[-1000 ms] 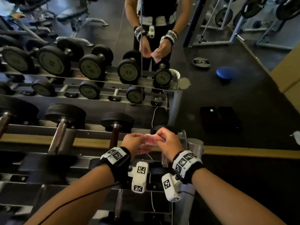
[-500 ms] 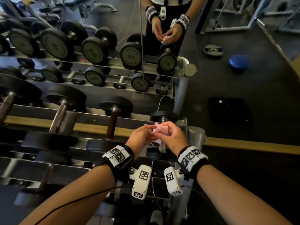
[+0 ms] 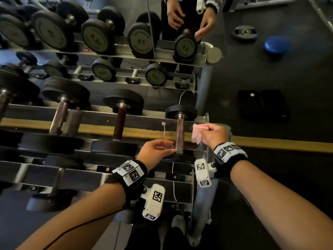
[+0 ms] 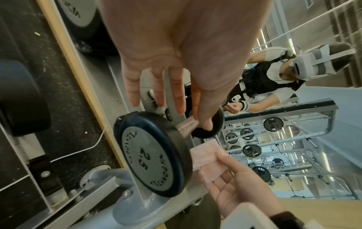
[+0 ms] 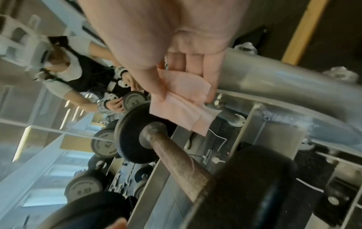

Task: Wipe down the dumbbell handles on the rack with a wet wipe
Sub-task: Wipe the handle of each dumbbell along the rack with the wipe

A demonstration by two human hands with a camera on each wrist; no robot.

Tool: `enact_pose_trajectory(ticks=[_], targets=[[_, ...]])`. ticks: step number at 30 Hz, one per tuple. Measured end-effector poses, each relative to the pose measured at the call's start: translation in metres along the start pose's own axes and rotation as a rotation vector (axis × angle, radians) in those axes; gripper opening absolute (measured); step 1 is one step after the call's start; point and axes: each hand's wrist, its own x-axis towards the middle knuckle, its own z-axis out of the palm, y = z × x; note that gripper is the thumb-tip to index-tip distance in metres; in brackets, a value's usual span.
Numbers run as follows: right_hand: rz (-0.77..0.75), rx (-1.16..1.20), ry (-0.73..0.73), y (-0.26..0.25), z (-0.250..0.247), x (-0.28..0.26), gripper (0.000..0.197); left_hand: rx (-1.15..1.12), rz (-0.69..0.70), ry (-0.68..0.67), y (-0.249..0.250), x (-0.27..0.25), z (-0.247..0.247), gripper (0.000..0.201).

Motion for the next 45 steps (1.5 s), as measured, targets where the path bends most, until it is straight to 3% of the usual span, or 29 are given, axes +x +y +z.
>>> enact_pose_trajectory(ticks=[4, 10, 12, 15, 20, 22, 23, 25, 27, 28, 34, 38, 41, 43, 45], targets=[[0.127, 0.067, -0.013, 0.005, 0.012, 0.022, 0.010, 0.046, -0.038, -0.038, -0.009, 0.003, 0.004, 0.025], [0.074, 0.272, -0.140, -0.005, 0.035, 0.027, 0.017, 0.013, -0.102, -0.018, -0.017, 0.014, 0.006, 0.024], [-0.011, 0.144, -0.196, -0.002, 0.036, 0.019, 0.005, 0.006, -0.153, -0.018, -0.018, 0.017, 0.003, 0.022], [-0.114, -0.039, -0.300, 0.014, 0.025, -0.003, 0.013, -0.020, -0.219, -0.032, -0.020, 0.021, 0.001, 0.029], [-0.162, -0.269, -0.595, 0.032, 0.003, -0.022, 0.010, -0.067, -0.278, -0.096, -0.023, 0.026, -0.003, 0.037], [-0.149, -0.316, -0.645, 0.027, -0.003, -0.014, 0.010, -0.064, -0.282, -0.101, -0.023, 0.026, -0.002, 0.038], [-0.123, -0.264, -0.608, 0.024, -0.003, -0.009, 0.010, -0.063, -0.281, -0.099, -0.023, 0.026, -0.002, 0.039], [-0.051, -0.061, -0.373, 0.018, -0.001, 0.006, 0.009, -0.059, -0.279, -0.094, -0.024, 0.026, -0.001, 0.038], [-0.054, 0.063, -0.157, 0.011, 0.004, 0.019, 0.007, -0.049, -0.276, -0.091, -0.027, 0.026, -0.001, 0.038], [-0.076, 0.065, -0.122, 0.009, 0.009, 0.023, 0.010, -0.045, -0.277, -0.090, -0.028, 0.026, -0.002, 0.038], [-0.124, 0.101, -0.286, 0.006, 0.029, 0.007, 0.008, -0.039, -0.292, -0.062, -0.036, 0.027, -0.001, 0.037], [-0.276, -0.261, -0.461, 0.018, 0.010, -0.016, 0.014, -0.044, -0.301, -0.066, -0.039, 0.025, 0.000, 0.047], [-0.295, -0.497, -0.661, 0.006, -0.003, -0.016, 0.009, -0.042, -0.291, -0.073, -0.039, 0.025, 0.001, 0.038], [-0.313, -0.478, -0.545, -0.011, -0.003, -0.007, 0.007, -0.052, -0.283, -0.072, -0.039, 0.023, 0.000, 0.030], [-0.383, -0.425, -0.275, -0.027, 0.000, 0.008, 0.006, -0.069, -0.262, -0.071, -0.042, 0.022, -0.001, 0.031]])
